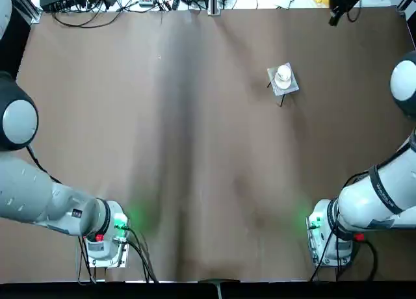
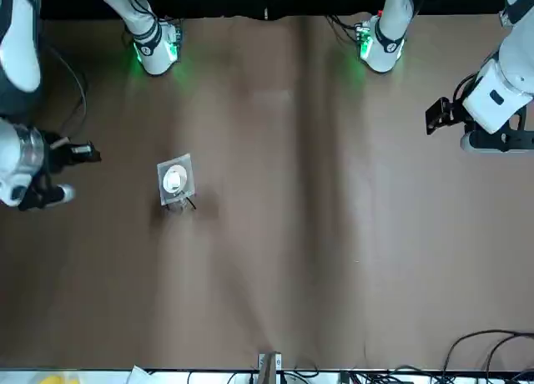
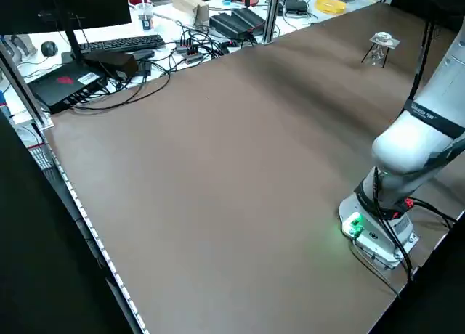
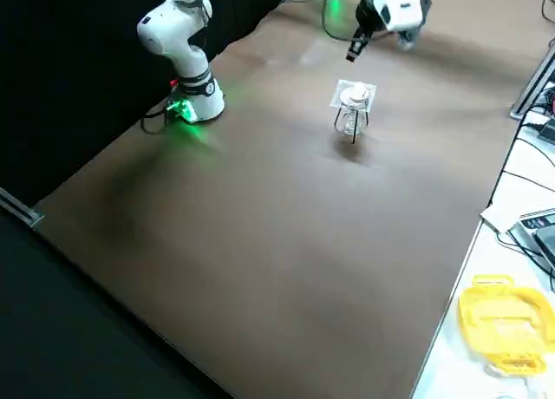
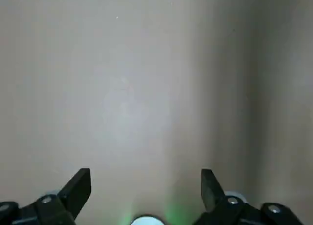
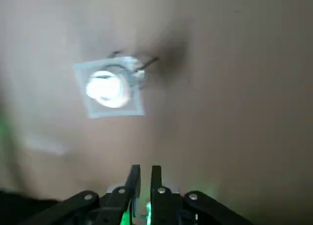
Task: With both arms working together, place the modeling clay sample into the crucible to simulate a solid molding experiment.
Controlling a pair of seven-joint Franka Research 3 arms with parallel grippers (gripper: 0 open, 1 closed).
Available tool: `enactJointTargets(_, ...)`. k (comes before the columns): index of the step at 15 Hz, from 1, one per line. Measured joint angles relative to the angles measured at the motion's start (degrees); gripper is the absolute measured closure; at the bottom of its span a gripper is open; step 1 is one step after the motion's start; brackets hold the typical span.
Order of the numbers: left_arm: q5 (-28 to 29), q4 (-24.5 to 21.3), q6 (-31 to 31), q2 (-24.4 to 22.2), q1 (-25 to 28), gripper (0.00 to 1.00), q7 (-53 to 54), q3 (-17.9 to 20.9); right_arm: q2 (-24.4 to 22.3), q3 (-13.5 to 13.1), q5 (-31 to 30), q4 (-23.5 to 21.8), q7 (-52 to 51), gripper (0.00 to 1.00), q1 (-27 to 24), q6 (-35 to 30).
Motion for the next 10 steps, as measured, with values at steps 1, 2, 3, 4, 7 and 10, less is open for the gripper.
enactJointTargets(1,0.00,0.04,1.00,0.00,-0.20,0.01,0.00,-0.11,-1.37,0.29,-4.05,-0.01,1.32,0.85,0.42,-0.01)
enactJointTargets(2,0.00,0.06,1.83,0.00,-0.38,0.01,0.00,-0.23,-2.51,0.53,-7.00,-0.02,2.96,0.85,1.15,-0.01)
enactJointTargets(3,-0.01,0.08,2.21,0.00,-0.53,0.01,0.00,-0.29,-3.36,0.67,-8.56,-0.03,4.30,0.85,2.07,0.03)
enactJointTargets(4,0.00,0.08,2.51,0.00,-0.51,0.01,0.00,-0.25,-4.56,0.83,-8.85,-0.06,5.75,0.85,3.46,0.19)
enactJointTargets(7,0.00,0.09,2.58,0.00,-0.27,0.01,0.00,-0.15,-7.15,0.82,-8.46,-1.38,6.14,0.85,3.83,0.62)
enactJointTargets(10,-0.01,0.09,2.59,0.00,-0.08,0.01,0.00,-0.15,-12.97,0.74,-8.42,-8.33,6.14,0.84,3.79,5.30)
